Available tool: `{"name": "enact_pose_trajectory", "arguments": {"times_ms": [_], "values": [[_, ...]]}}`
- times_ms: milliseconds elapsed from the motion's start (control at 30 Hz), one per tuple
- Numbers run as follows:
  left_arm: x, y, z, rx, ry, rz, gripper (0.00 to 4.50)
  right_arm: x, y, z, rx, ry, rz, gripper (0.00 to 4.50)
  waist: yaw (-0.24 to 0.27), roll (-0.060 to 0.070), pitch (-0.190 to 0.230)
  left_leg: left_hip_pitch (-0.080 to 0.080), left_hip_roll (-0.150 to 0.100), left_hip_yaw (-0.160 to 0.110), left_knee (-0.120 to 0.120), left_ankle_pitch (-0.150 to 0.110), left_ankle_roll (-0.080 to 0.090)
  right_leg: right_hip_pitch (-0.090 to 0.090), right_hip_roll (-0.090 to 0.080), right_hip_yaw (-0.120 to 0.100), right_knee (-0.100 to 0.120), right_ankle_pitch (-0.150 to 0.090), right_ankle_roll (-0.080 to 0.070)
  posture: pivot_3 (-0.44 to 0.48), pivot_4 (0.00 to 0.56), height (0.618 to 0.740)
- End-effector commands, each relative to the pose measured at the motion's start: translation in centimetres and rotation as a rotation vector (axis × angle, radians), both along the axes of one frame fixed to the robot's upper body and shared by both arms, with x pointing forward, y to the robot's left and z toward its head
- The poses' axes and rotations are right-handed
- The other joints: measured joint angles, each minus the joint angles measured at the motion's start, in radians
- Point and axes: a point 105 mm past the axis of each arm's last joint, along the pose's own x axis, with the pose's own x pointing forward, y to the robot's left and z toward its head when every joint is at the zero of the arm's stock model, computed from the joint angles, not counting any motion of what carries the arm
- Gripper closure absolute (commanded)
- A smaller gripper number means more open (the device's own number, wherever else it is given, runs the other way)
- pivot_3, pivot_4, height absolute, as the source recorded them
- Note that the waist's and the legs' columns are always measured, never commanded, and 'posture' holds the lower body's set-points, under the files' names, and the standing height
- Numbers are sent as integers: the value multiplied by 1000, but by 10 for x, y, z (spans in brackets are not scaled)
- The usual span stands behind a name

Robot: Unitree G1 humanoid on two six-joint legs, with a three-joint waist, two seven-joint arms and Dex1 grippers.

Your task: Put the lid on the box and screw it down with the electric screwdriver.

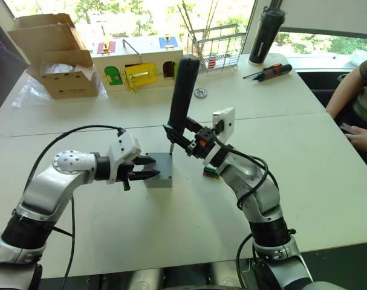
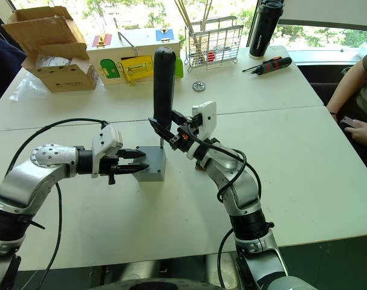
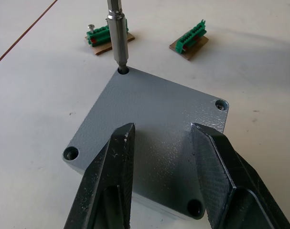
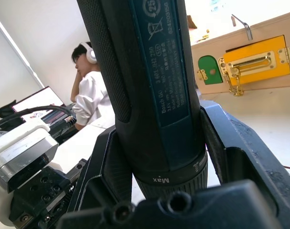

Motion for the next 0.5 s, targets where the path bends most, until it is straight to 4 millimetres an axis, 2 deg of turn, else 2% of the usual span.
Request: {"name": "enact_pose_trajectory", "arguments": {"times_ms": [33,233,300,500], "values": [[-2,0,-12,28,36,4,2668,-12,13,-1,-48,-35,88,2685,0,0,0,1,0,0,0,0,0,0,0,0,0,0,0,0,150,740],[-1,1,-16,28,48,19,2668,-11,28,-21,-147,-17,117,2685,0,1,-3,10,0,0,-4,0,0,8,0,0,0,0,0,0,150,740],[0,2,-17,26,52,26,2668,-7,29,-25,-165,-7,97,2685,0,2,-4,16,0,0,-6,-1,1,13,0,1,-1,0,0,0,150,740],[0,6,-21,23,58,52,2668,3,20,-36,-175,46,41,2685,0,2,-10,16,1,0,-6,-1,1,13,1,1,-1,0,0,0,150,740]]}}
